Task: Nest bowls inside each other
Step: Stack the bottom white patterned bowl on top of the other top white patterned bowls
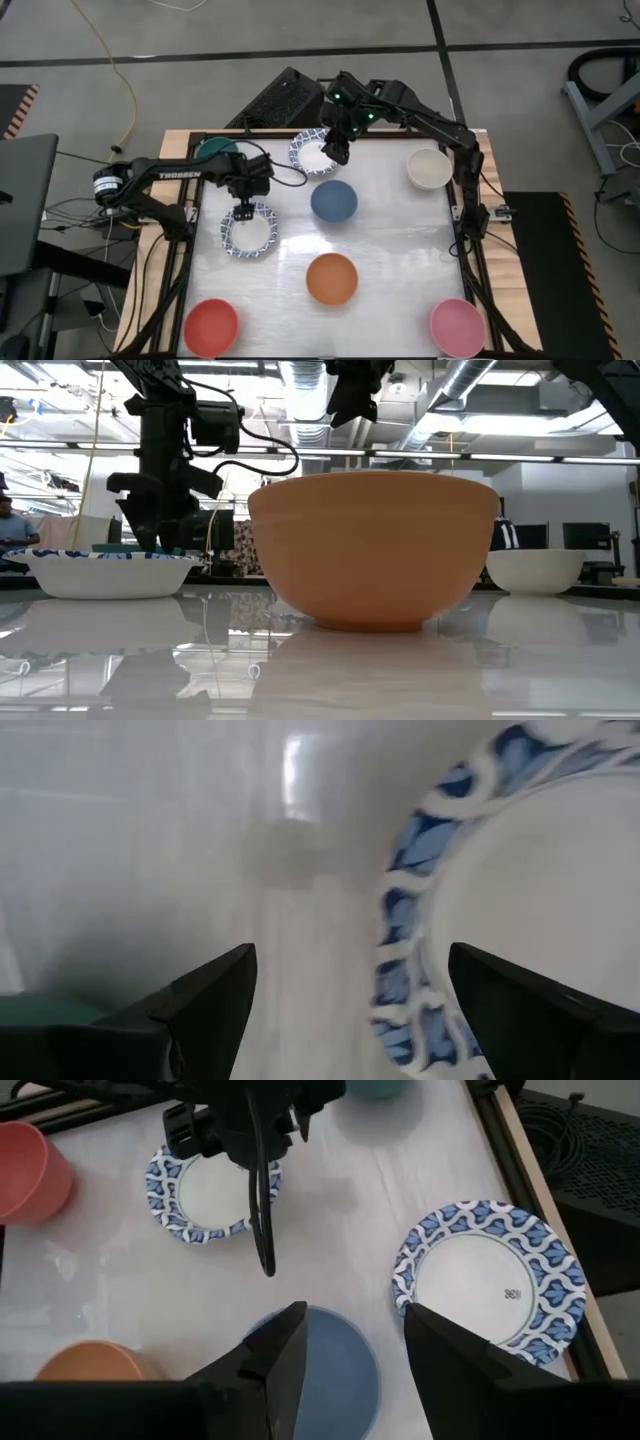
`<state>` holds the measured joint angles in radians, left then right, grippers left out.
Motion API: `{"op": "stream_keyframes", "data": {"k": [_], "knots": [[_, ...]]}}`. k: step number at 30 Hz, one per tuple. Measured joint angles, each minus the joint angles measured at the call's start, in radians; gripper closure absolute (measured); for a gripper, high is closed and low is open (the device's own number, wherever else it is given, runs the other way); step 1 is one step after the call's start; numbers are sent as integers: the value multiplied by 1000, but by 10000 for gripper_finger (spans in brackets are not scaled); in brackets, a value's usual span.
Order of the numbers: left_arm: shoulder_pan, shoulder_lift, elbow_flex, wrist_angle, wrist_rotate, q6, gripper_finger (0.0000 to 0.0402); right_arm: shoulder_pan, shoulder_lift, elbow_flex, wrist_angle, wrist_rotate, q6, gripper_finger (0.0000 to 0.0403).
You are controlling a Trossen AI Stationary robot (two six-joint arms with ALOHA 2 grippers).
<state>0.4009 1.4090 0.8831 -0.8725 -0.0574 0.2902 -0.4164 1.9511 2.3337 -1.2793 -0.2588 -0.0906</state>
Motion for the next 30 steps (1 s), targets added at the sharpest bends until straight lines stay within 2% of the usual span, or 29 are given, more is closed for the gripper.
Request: {"op": "stream_keyframes", "data": {"k": [7, 11, 16, 24, 26, 30], "knots": [[0, 0, -66, 39, -6, -21, 82, 19, 0, 0, 0, 0, 0, 214], [0, 0, -92, 48, -36, -42, 105, 33, 0, 0, 1, 0, 2, 214], [0, 0, -92, 52, -55, -68, 187, 51, 1, 0, 0, 0, 3, 214], [0, -1, -101, 69, -47, -106, 375, 84, 1, 0, 0, 26, 4, 214], [0, -2, -100, 90, -49, -133, 390, 93, 1, 0, 0, 63, 4, 214], [-3, -2, -91, 119, -53, -152, 395, 111, 1, 0, -3, 111, 3, 214]]}}
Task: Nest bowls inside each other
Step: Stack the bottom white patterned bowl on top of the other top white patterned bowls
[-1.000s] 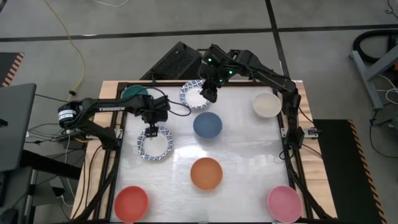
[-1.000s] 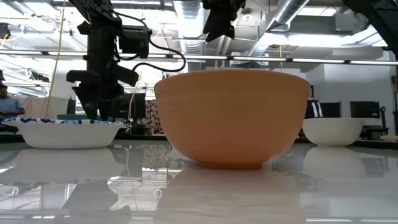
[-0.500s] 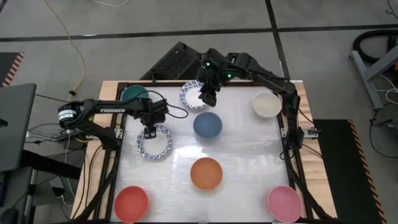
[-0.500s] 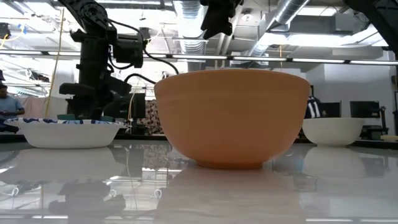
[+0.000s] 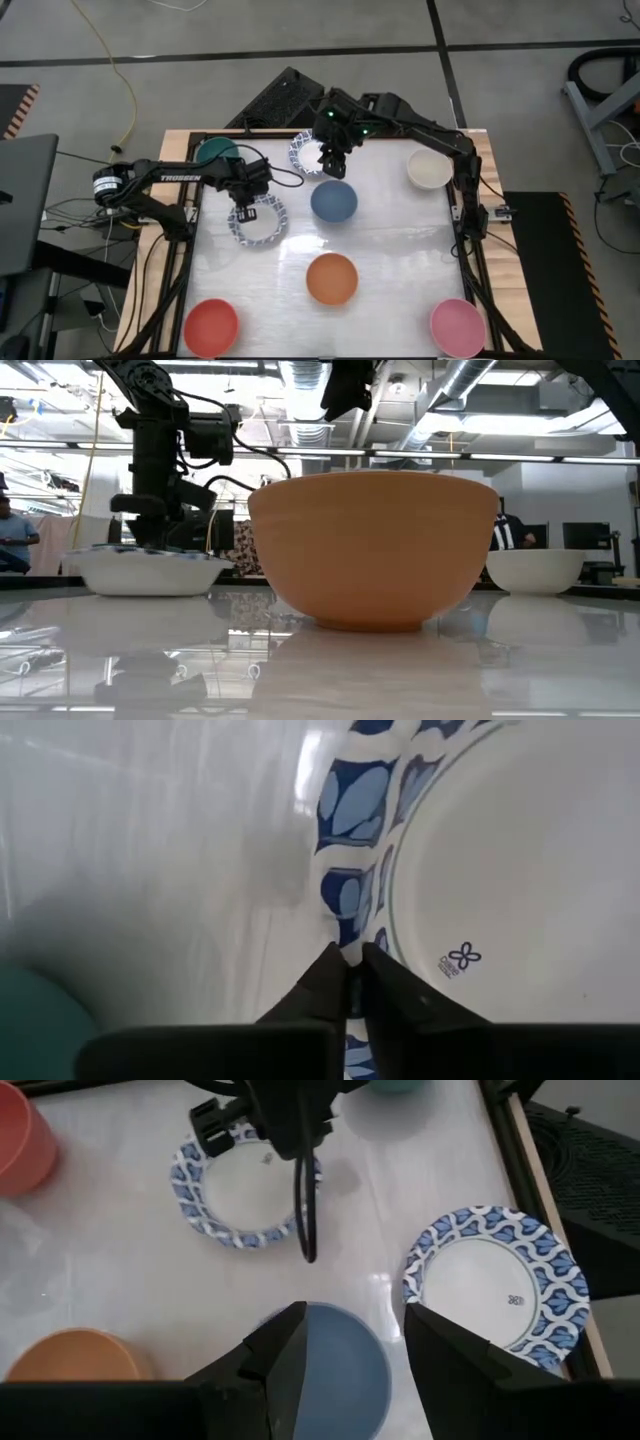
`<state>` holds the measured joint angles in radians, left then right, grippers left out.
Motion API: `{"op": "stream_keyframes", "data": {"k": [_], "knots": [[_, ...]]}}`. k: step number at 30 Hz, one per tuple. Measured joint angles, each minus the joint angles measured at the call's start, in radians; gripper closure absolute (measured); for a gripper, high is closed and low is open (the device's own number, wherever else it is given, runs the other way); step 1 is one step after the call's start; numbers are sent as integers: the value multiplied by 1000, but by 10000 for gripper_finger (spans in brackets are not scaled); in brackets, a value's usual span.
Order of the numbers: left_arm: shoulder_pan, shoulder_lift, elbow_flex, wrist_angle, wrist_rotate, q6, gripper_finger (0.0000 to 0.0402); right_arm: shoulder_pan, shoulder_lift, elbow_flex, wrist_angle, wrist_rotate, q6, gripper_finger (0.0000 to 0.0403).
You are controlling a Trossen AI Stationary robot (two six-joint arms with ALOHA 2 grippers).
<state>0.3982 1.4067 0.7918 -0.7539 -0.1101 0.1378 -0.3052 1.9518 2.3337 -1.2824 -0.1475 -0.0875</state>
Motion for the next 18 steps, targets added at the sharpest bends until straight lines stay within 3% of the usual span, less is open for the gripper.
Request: {"op": "stream_keyframes", "data": {"k": [6, 15, 18], "knots": [[-3, -21, 53, 8, -27, -75, 400, 11, -3, 0, -24, 28, 10, 214], [-3, -189, 153, -40, -261, -212, 401, -12, -19, 0, -154, 420, 289, 214], [-3, -281, 167, -34, -306, -239, 401, -8, -19, 0, -149, 468, 300, 214]]}}
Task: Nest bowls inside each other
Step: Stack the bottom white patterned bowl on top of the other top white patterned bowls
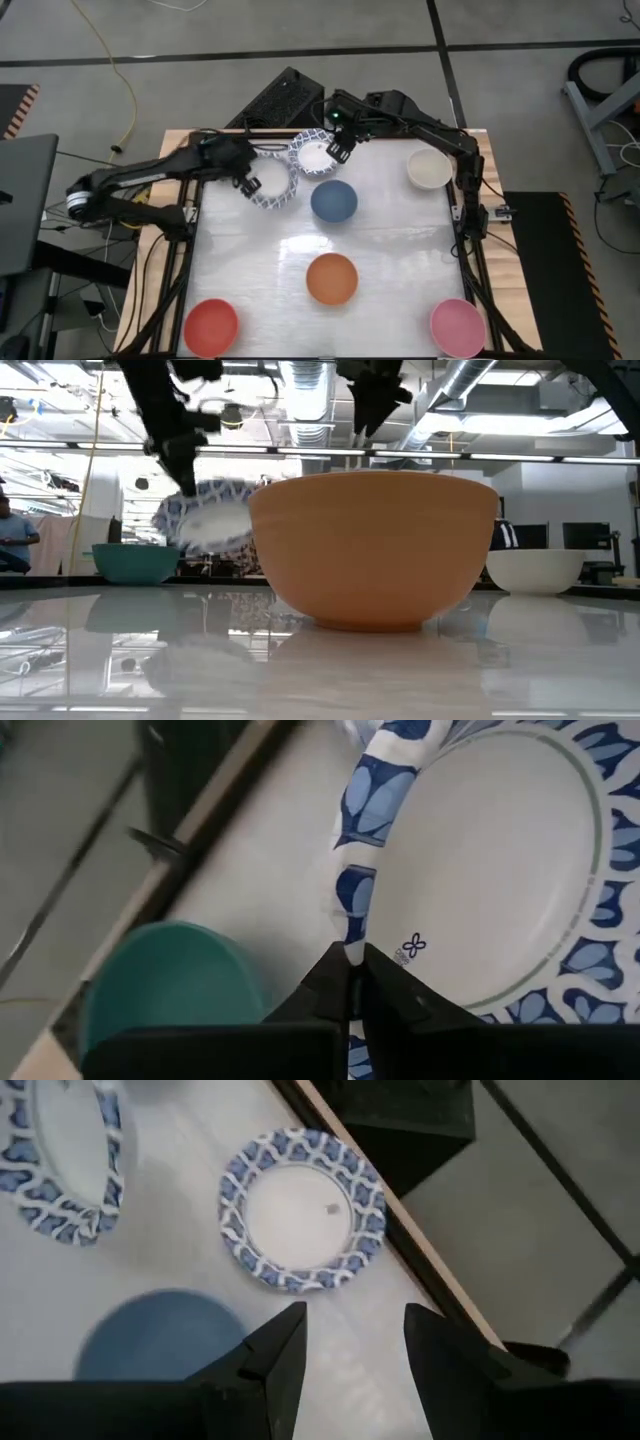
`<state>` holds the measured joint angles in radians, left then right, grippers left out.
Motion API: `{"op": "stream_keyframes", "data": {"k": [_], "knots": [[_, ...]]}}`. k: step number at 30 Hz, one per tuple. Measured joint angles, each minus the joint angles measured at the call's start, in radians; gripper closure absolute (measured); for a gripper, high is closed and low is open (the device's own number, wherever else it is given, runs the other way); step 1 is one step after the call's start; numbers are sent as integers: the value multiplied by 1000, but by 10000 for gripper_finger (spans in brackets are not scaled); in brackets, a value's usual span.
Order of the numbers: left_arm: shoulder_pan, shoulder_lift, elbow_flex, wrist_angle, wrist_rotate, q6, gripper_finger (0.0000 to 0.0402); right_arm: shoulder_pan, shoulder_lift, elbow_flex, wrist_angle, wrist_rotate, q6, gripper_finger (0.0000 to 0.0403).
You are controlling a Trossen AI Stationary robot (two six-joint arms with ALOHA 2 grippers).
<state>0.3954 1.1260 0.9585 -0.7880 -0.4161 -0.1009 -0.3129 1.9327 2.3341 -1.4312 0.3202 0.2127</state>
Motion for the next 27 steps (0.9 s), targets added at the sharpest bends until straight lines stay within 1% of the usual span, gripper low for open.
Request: {"op": "stream_keyframes", "data": {"k": [3, 6, 11, 14, 16, 19, 21, 24, 27], "knots": [[0, -103, 1, 62, -64, -1, 401, 19, 0, 0, 103, -1, -41, 214], [0, -206, 1, 133, -104, 7, 401, 47, 0, 0, 226, -4, -136, 214], [0, -354, 2, 246, -112, 12, 401, 103, 2, -8, 390, -4, -248, 214], [0, -415, 2, 276, -113, 13, 401, 113, 1, -81, 505, -7, -287, 215], [0, -441, 2, 277, -124, 15, 401, 111, 1, -134, 547, -8, -301, 218], [0, -462, 2, 283, -147, 29, 401, 105, -2, -216, 634, -52, -324, 226], [0, -467, 2, 283, -152, 29, 401, 98, -4, -272, 661, -60, -332, 234], [0, -467, 2, 282, -154, 43, 401, 77, -4, -343, 635, -62, -337, 250], [0, -465, 2, 278, -153, 56, 401, 44, -64, -424, 593, -70, -340, 270]]}}
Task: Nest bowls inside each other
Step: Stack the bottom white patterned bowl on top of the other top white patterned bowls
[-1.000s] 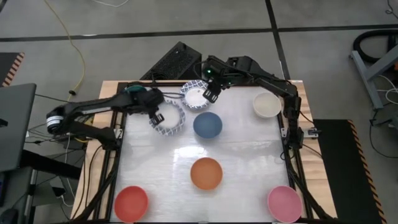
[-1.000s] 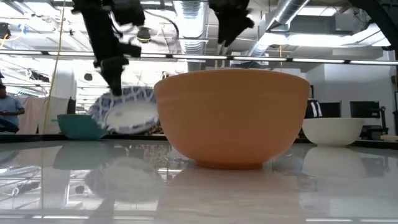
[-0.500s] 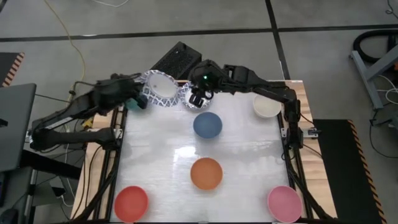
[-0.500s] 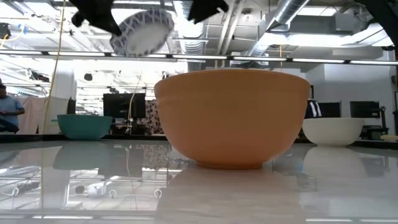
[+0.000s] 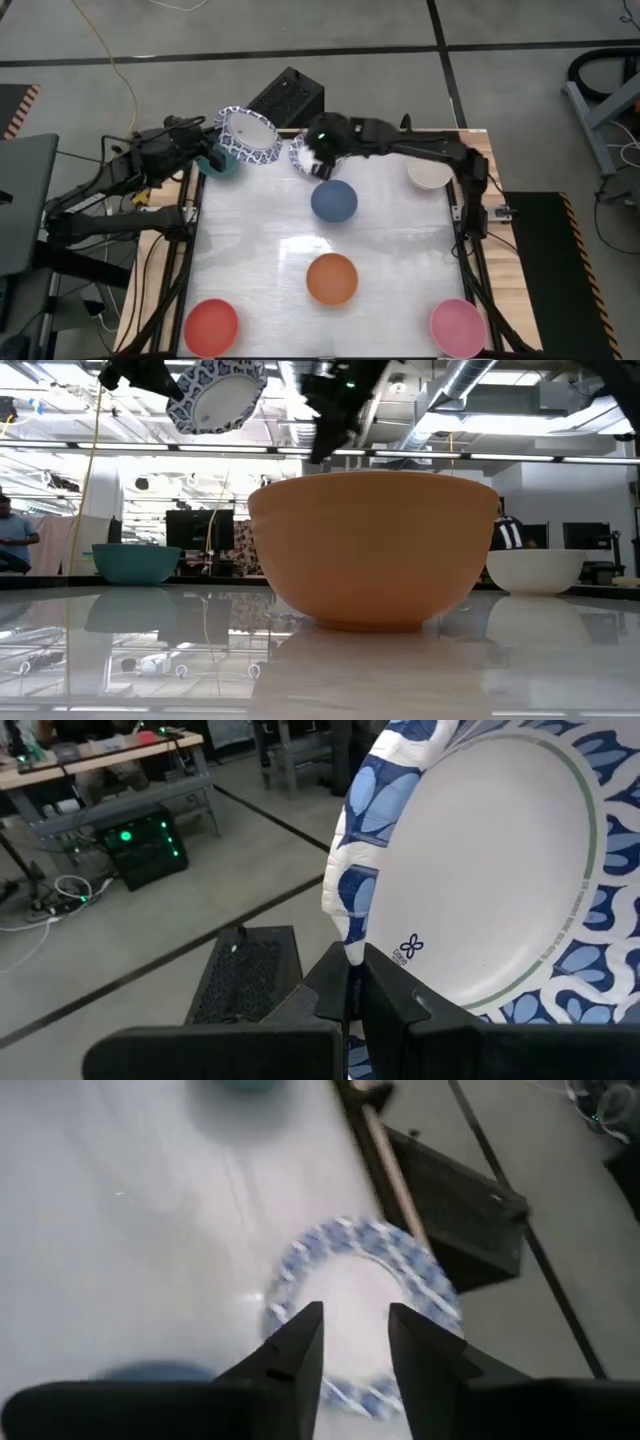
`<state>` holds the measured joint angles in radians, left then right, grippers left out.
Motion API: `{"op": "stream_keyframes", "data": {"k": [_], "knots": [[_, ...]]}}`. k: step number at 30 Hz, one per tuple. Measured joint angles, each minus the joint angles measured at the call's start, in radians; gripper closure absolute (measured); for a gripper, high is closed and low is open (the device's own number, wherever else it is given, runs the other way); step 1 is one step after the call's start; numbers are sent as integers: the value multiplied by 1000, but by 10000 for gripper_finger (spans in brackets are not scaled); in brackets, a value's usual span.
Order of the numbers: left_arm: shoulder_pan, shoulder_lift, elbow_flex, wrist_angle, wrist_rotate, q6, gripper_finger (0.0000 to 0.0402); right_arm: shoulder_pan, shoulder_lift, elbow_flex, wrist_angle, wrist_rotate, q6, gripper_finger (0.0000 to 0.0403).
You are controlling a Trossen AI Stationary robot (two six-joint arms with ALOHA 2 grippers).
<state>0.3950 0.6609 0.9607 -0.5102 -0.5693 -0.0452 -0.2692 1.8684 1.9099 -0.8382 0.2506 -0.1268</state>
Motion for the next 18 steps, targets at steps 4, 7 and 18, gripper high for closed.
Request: {"op": "stream_keyframes", "data": {"k": [4, 7, 18], "knots": [[0, 0, 0, 1, 6, 23, 401, -42, -171, -82, -114, -72, -21, 290], [0, 0, 0, 2, 9, 22, 401, -68, -336, -150, -177, -144, -12, 295], [0, 24, 0, 50, 63, -50, 401, -113, -998, -923, 477, -205, 177, 295]]}}
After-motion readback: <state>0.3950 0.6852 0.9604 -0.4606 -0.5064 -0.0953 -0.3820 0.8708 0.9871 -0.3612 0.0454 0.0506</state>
